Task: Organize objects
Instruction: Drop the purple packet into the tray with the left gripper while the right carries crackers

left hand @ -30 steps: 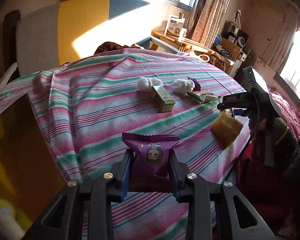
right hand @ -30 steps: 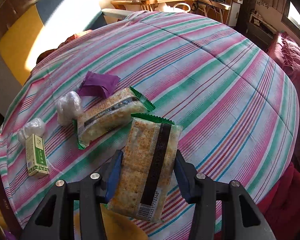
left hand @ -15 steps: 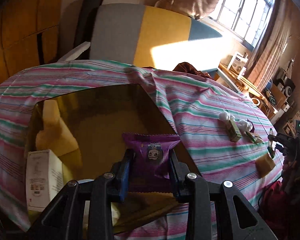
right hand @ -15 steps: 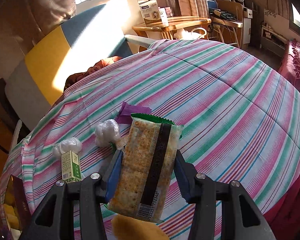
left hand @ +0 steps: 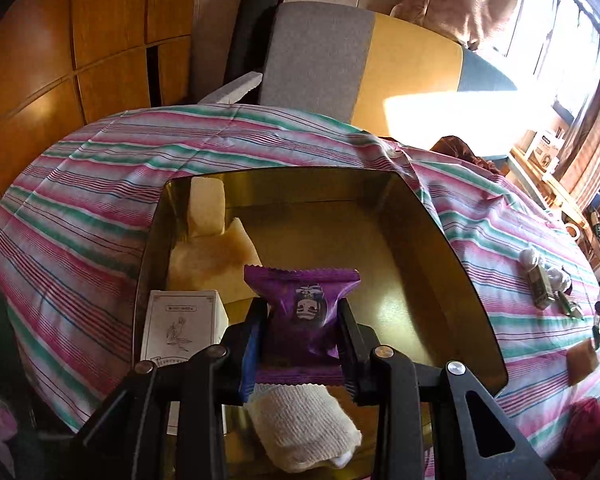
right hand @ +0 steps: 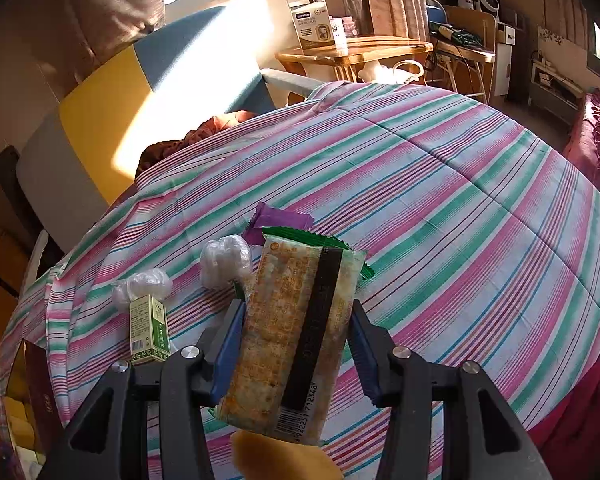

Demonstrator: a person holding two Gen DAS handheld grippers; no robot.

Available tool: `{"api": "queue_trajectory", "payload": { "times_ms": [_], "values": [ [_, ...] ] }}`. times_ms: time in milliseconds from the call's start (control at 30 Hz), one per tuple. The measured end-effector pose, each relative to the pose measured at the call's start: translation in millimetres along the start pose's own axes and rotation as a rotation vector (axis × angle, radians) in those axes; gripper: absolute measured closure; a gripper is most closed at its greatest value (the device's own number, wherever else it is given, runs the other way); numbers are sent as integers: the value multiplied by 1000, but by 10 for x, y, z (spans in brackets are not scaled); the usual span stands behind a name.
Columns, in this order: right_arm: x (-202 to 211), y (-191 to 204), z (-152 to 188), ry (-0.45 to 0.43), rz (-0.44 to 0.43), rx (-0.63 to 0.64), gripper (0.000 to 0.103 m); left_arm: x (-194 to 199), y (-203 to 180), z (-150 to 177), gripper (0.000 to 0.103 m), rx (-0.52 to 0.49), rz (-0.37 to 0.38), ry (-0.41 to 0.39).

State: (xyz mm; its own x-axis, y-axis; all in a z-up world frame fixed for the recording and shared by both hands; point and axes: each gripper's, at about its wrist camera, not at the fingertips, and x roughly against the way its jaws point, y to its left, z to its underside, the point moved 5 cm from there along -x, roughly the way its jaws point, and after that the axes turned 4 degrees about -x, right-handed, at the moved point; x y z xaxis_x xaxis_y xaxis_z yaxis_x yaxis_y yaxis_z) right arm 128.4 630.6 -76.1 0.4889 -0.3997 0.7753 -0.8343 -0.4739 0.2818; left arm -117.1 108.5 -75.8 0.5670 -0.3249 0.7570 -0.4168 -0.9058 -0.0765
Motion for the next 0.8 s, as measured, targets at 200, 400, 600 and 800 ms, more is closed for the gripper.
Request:
{"api": "queue_trajectory", "payload": {
  "times_ms": [200,400,600,800],
  "values": [
    [61,60,-4,-20,-22,16,53,-181,-40,45,69,-48,-55,24],
    [98,129,2,-31,-43,40,53,-367,-47,117,69,-58,-70,67],
    [136,194,6,-45,-63,62,53,-409,1,134,67,-46,-90,70],
    [165,337,46,-49,-89,113,53,-331,23,136,67,-43,-95,42]
  ]
}}
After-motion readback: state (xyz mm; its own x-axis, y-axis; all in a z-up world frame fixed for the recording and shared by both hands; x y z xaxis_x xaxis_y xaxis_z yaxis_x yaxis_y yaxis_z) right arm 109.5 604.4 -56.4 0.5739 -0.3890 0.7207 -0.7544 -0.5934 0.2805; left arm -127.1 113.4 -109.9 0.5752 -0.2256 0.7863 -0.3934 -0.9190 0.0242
